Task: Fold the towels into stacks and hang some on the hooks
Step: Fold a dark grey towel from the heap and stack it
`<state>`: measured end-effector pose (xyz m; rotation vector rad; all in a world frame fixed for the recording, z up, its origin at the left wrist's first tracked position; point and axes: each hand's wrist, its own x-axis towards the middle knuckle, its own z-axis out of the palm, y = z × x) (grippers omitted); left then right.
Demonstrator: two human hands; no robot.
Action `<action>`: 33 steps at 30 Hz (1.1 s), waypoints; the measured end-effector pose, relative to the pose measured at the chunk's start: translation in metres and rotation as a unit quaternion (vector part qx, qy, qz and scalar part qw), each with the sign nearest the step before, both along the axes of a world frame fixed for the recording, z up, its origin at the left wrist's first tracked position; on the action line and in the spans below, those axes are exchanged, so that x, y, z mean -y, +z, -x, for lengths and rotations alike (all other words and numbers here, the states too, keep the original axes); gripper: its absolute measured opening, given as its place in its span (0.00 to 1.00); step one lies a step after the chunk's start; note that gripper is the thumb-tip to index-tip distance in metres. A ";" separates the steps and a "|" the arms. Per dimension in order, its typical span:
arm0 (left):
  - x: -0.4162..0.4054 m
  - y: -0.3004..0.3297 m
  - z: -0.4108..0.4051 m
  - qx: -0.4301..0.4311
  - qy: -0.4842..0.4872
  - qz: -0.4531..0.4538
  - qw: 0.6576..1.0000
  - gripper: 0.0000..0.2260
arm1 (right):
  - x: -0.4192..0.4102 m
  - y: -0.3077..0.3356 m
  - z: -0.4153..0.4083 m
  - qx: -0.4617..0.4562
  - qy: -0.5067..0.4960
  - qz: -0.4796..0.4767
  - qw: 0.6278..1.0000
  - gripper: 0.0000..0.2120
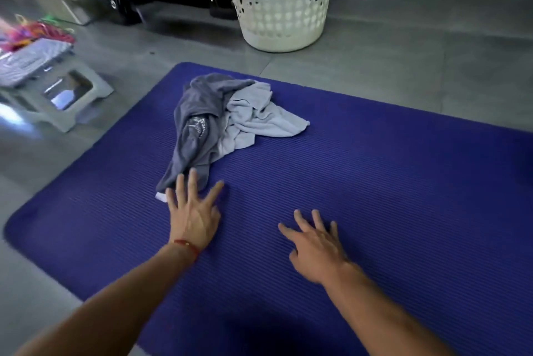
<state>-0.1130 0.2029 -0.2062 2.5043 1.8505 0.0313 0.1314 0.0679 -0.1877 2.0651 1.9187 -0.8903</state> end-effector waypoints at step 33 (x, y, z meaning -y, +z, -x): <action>0.117 0.069 -0.076 0.370 -0.077 0.094 0.921 0.12 | 0.054 0.059 -0.093 -0.268 -0.073 -0.044 0.959 0.06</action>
